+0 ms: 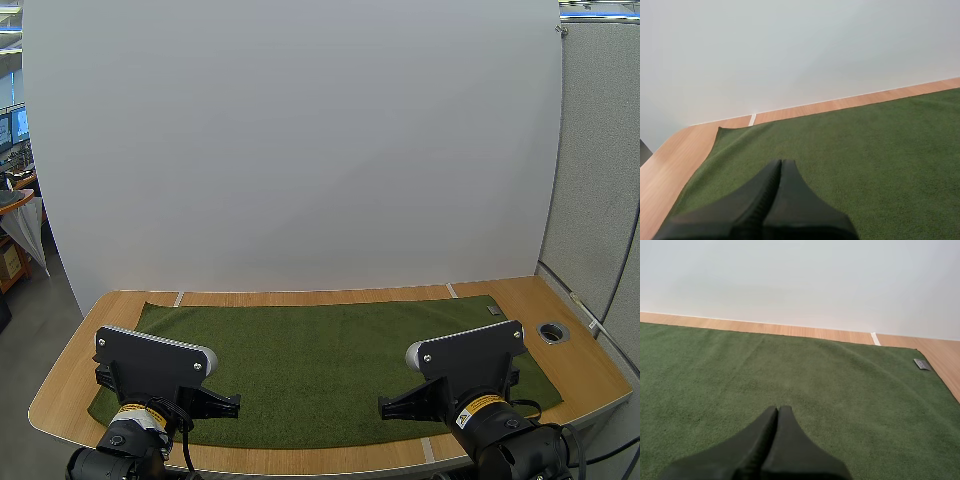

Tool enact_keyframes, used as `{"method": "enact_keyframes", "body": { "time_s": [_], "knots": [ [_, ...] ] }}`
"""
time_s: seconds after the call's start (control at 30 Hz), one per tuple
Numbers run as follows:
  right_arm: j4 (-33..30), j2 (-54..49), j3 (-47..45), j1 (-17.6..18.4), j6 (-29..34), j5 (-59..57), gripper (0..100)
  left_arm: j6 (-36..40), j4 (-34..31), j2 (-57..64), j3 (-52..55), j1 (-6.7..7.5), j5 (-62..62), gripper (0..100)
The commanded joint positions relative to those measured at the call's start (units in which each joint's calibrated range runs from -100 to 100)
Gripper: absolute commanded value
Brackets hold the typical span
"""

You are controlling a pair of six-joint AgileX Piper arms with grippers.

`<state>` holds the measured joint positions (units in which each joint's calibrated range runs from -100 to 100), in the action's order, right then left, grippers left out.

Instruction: Fold the towel

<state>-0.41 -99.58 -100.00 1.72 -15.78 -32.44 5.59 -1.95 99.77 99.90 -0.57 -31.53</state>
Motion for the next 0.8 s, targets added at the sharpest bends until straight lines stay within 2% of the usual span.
{"method": "enact_keyframes", "body": {
  "time_s": [0.0, 0.23, 0.53, 0.77],
  "knots": [
    [-0.3, -0.4, 0.0, 0.1, 0.2, 1.3, 0, 0.3, -0.1, 0.2, 0.1, 0.16, 0.1, 0],
    [0.9, -0.4, 1.0, 0.1, 0.2, 0.7, 0, 0.3, -0.1, 0.2, 0.1, 0.16, 0.1, 0],
    [0.4, -0.4, 17.3, 0.1, 0.2, -10.3, 0, 0.3, -0.1, 0.2, 0.1, 0.16, 0.1, 0],
    [0.4, -0.4, 29.2, 0.1, 0.1, -26.0, 0, 0.3, -0.1, 0.2, 0.1, 0.16, 0.1, 0]
  ]
}}
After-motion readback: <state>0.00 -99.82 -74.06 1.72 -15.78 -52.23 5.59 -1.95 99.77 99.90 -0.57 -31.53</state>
